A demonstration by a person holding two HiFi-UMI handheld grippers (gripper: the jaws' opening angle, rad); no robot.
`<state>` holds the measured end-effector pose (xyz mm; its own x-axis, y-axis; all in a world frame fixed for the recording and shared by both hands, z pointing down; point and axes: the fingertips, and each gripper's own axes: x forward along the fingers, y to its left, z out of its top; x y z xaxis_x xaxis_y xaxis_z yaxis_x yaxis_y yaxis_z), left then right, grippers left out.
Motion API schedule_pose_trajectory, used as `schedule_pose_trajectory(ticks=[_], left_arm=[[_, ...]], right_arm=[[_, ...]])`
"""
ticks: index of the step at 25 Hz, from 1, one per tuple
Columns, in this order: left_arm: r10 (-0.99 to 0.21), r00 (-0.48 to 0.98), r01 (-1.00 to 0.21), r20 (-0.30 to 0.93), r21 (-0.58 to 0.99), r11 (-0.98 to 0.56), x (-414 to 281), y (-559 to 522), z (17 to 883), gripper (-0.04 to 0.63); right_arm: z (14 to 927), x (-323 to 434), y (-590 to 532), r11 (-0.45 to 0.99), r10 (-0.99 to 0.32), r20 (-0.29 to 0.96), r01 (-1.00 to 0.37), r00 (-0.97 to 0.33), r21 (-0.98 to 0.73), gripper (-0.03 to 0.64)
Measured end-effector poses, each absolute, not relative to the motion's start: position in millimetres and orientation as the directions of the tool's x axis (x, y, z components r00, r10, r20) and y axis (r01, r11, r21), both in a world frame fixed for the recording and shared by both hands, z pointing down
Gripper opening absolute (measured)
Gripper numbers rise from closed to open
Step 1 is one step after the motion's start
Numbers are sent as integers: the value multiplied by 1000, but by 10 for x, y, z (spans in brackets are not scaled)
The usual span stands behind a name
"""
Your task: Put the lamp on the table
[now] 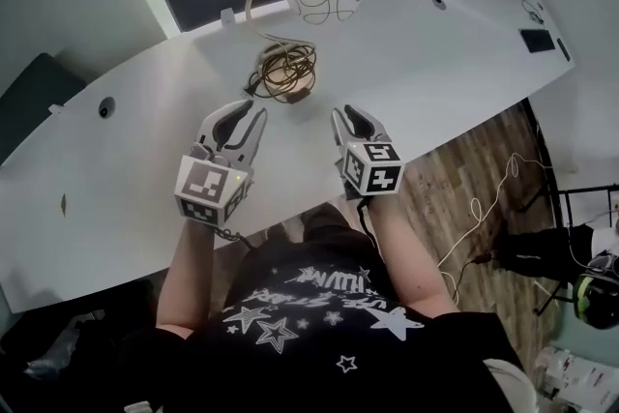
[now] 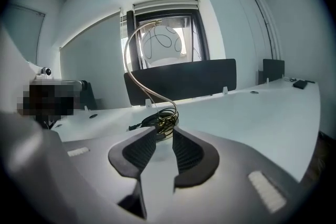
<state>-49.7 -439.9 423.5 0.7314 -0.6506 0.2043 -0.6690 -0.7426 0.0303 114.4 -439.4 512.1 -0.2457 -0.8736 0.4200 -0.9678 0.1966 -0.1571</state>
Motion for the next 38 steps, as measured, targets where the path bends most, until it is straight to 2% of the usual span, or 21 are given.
schedule_pose_trajectory(ticks=[4,8,13,16,19,24,29,34,38], left_arm=[[-621,745,-649,243,51,-759,-557,-4078,4391,84],[-654,721,-681,229,55,-731,-688,-3846,4402,84],[-706,675,-725,216,18,-688,-729,-3604,4245,84],[-742,635,-763,216,27,-645,-678,-3398,4235,84],[-758,607,-785,239,37,-618,-471,-3021,4361,84],[-757,585,-792,293,4,-611,-200,-2341,4443,84],[-790,546,-819,280,-18,-573,-144,-1821,4379,84],[-802,529,-834,277,-5,-552,-20,-1265,4441,84],[-846,460,-880,269,10,-475,-136,-1000,4404,84]], right_arm=[[5155,958,-4097,201,-870,424,-967,-251,-159,77],[5041,902,-3976,231,-880,404,-968,-251,-97,70],[4815,987,-3824,265,-889,359,-959,-284,-103,63],[4742,992,-3639,324,-872,344,-937,-349,-129,52],[4740,1039,-3256,416,-834,331,-897,-442,-150,3],[4899,1157,-2611,459,-796,340,-866,-500,-200,2],[4806,1215,-2093,536,-760,310,-821,-571,-198,2],[4891,1368,-1631,557,-739,311,-802,-598,-218,2],[4905,1405,-1404,569,-729,302,-789,-615,-233,2]])
